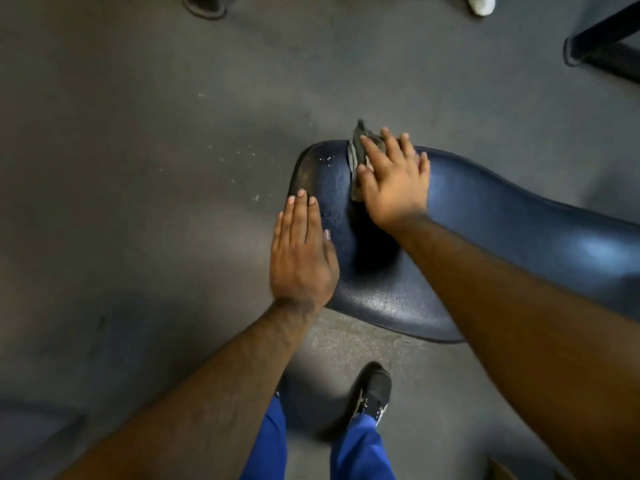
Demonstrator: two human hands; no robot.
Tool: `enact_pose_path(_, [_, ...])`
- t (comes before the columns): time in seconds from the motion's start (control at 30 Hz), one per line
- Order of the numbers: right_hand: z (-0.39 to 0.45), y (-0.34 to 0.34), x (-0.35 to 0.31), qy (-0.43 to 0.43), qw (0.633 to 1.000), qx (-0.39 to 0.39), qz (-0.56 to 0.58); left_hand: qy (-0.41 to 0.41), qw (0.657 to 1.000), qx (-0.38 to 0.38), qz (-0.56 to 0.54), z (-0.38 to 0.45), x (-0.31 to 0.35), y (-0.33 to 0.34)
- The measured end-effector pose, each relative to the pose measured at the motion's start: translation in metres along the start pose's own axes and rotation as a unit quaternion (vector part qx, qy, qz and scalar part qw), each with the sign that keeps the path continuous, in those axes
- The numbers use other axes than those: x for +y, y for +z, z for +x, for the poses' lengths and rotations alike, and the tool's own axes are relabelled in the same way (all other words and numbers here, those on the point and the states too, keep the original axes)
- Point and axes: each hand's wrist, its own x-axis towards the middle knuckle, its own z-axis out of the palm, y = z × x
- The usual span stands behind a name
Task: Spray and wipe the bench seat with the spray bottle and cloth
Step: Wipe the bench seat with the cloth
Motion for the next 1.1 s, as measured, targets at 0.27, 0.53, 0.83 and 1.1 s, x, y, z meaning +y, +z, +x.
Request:
enact_pose_path(0.27, [0.042,-0.003,-0.017,-0.109,0.994,-0.028,-0.013,-0.002,1.000,0.017,-0.010,0.002,-0.001,0.001])
enact_pose_path(0.53, [0.044,-0.005,-0.009,-0.198,0.979,-0.053,-0.002,-0.024,0.999,0.022,-0.027,0.002,0.000,-0.001])
enact_pose_path(0.83, [0.022,-0.001,-0.021,-0.133,0.991,-0.033,0.010,-0.046,0.998,0.029,-0.043,0.000,0.006,-0.005])
enact_pose_path(1.1, [-0.016,0.012,-0.027,-0.213,0.977,-0.032,0.000,-0.190,0.978,0.071,-0.053,-0.067,-0.019,-0.038])
